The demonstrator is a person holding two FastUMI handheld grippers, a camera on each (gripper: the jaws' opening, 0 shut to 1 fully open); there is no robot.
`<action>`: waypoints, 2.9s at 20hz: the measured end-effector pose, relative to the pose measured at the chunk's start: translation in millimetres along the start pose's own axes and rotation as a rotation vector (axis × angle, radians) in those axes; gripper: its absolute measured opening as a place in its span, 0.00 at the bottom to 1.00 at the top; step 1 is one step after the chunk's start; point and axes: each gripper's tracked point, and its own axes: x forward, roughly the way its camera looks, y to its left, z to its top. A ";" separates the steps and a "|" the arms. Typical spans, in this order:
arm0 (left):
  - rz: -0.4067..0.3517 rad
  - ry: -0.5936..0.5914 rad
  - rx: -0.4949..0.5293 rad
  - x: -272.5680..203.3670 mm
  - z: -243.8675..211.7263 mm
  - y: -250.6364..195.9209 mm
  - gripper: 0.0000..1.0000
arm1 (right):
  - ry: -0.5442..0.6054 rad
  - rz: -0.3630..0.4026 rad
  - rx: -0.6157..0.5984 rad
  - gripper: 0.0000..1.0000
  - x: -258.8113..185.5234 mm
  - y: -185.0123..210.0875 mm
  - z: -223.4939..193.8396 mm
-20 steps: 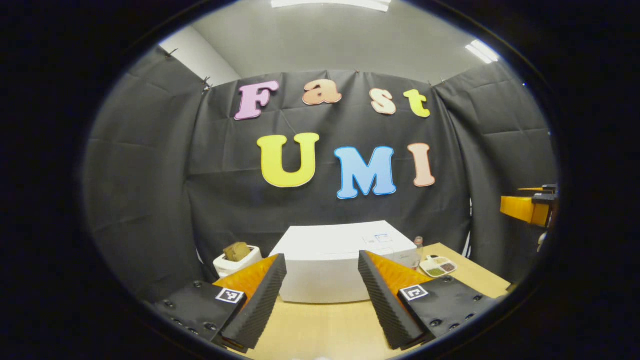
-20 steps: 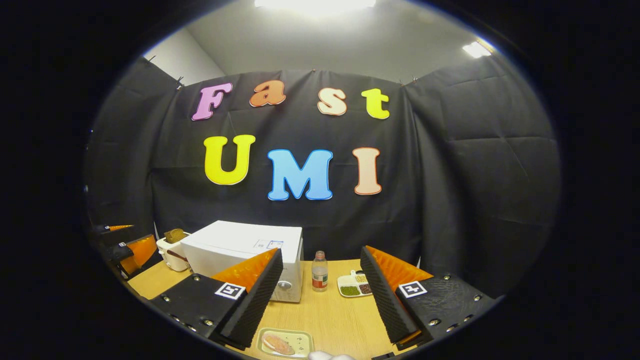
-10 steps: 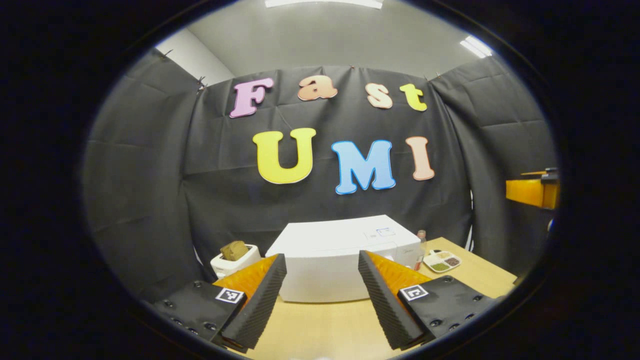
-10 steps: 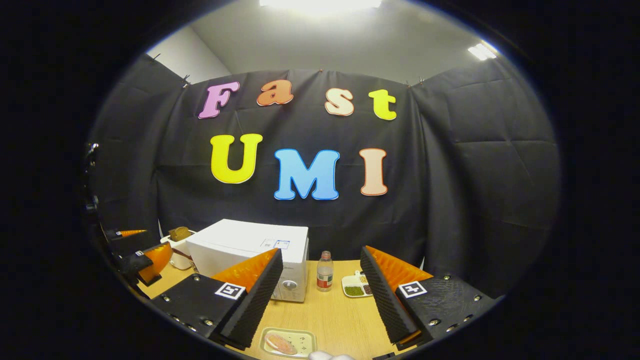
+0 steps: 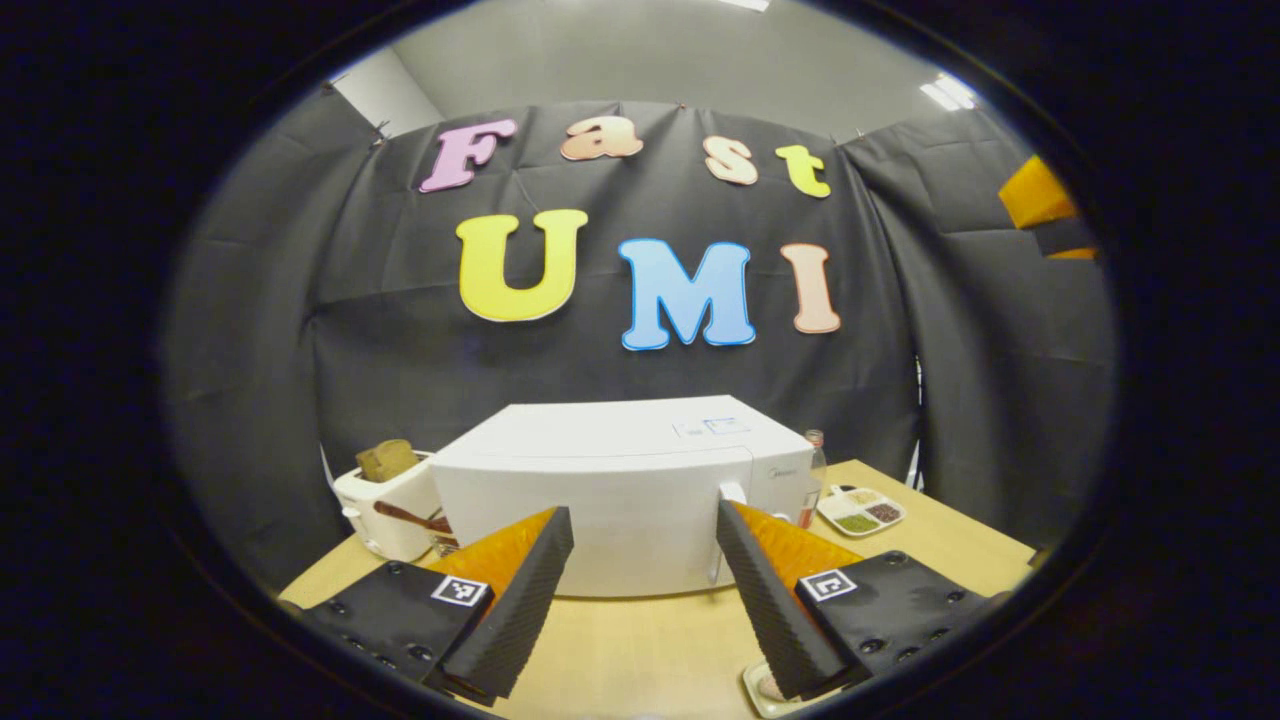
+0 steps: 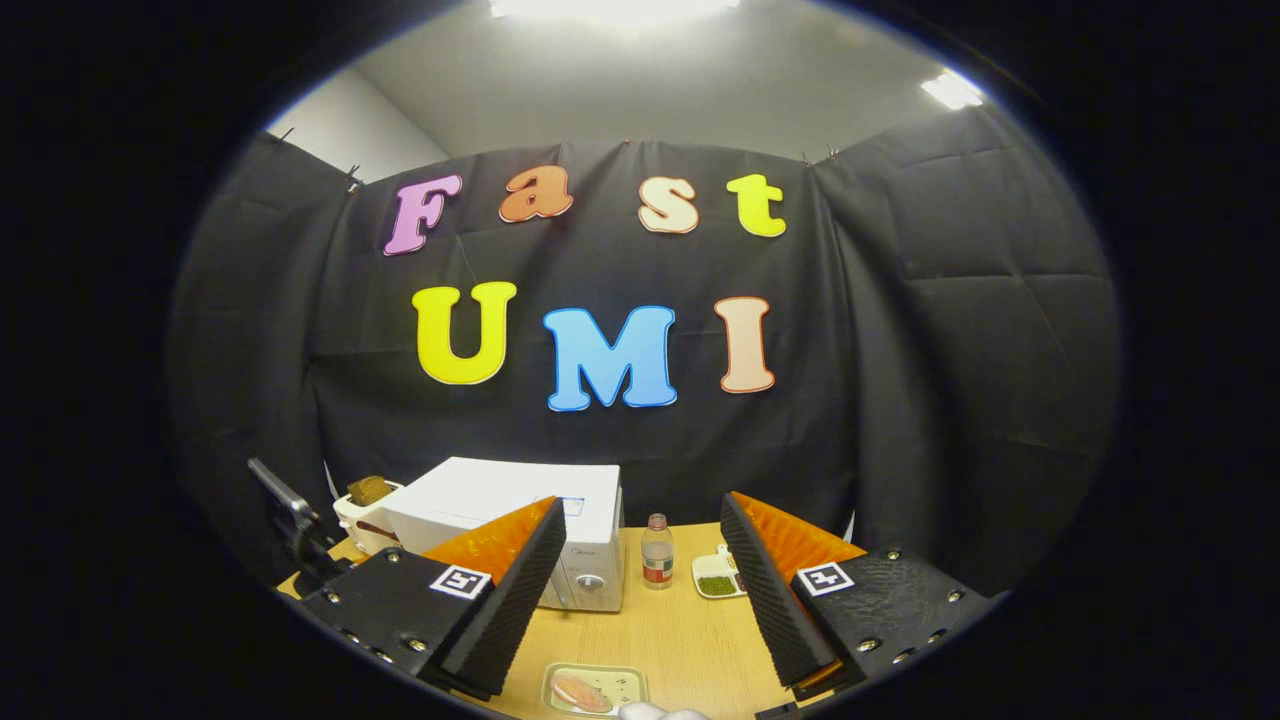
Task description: Open the microwave oven with the left hand, put the food in, and close the microwave oven.
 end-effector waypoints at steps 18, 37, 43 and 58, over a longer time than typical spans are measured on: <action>-0.055 0.032 -0.008 142.9 -77.2 -85.5 0.99 | 0.076 -0.107 -0.036 0.95 19.4 -43.6 -20.7; -0.060 0.151 -0.046 153.6 -120.4 -90.2 0.19 | 0.069 -0.099 -0.082 0.95 0.8 -56.3 -22.9; -0.085 0.151 -0.039 153.0 -118.9 -90.1 0.16 | 0.075 -0.085 -0.092 0.95 -4.0 -53.0 -26.2; -0.049 0.189 -0.011 -18.2 -142.5 -35.3 0.17 | 0.081 0.099 -0.051 0.96 -11.6 -3.4 -33.0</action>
